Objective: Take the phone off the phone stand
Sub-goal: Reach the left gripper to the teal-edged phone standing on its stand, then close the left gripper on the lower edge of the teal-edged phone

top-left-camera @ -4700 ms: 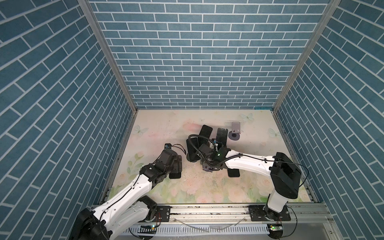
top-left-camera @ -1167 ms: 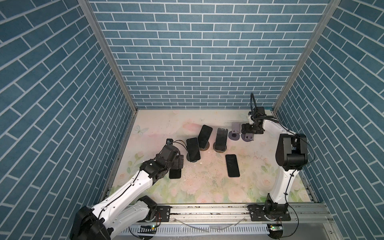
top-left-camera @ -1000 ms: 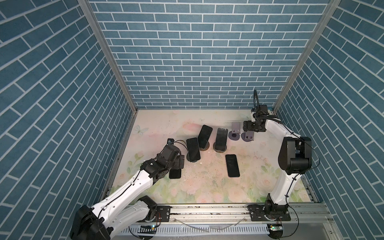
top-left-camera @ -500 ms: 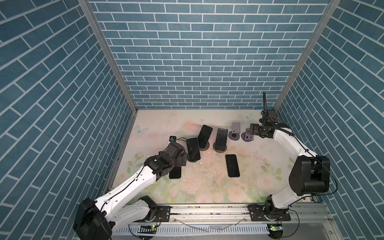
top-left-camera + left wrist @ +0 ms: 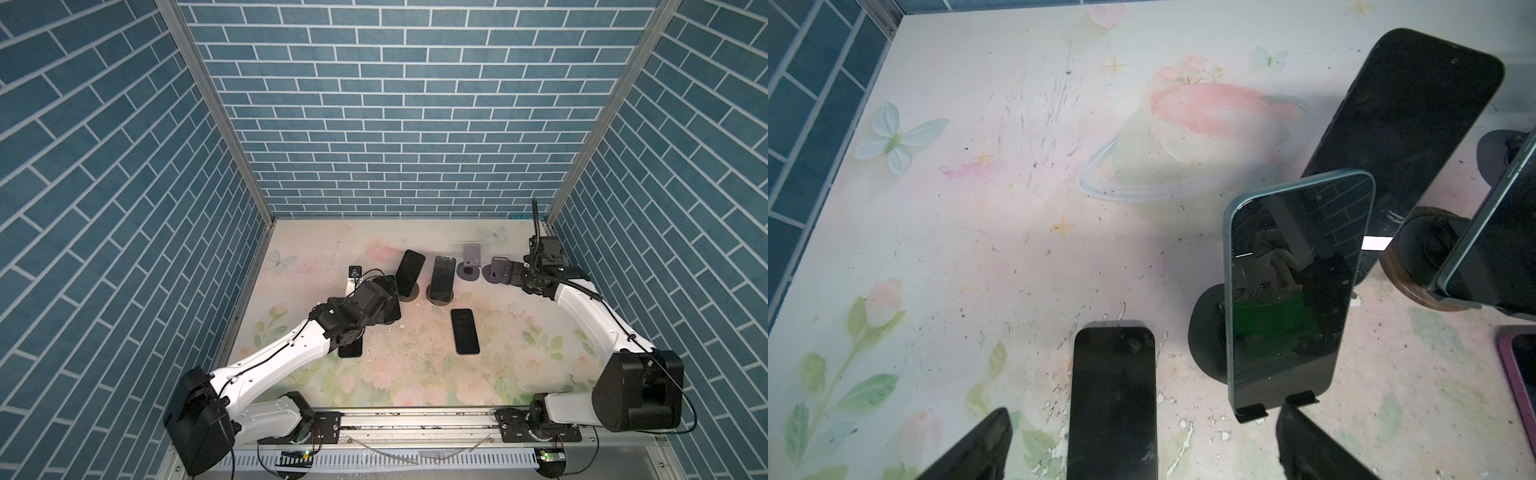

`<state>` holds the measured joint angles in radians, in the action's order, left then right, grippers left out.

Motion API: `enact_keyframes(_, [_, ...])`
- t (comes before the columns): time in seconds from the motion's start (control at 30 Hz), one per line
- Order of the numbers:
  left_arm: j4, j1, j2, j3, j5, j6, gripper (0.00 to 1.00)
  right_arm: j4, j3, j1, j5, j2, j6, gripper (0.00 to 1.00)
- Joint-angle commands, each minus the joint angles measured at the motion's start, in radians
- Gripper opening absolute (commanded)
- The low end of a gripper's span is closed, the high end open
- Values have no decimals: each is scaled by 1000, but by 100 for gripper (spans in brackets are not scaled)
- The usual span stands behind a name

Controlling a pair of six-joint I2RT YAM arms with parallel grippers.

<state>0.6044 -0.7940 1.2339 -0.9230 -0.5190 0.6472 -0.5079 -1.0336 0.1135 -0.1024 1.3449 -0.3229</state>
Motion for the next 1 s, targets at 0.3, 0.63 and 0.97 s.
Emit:
enact_keyframes(0.3, [90,-71,233,-210,-100,148,100,-8,100,5,-27,-79,-30,93])
enact_keyframes(0.63, [45,-76,322,-274,-84,169,100,2,124,5,5,-62,-13,93])
enact_keyframes(0.97, [17,-71,410,-324,-64,151,100,7,143,5,9,-68,2,93])
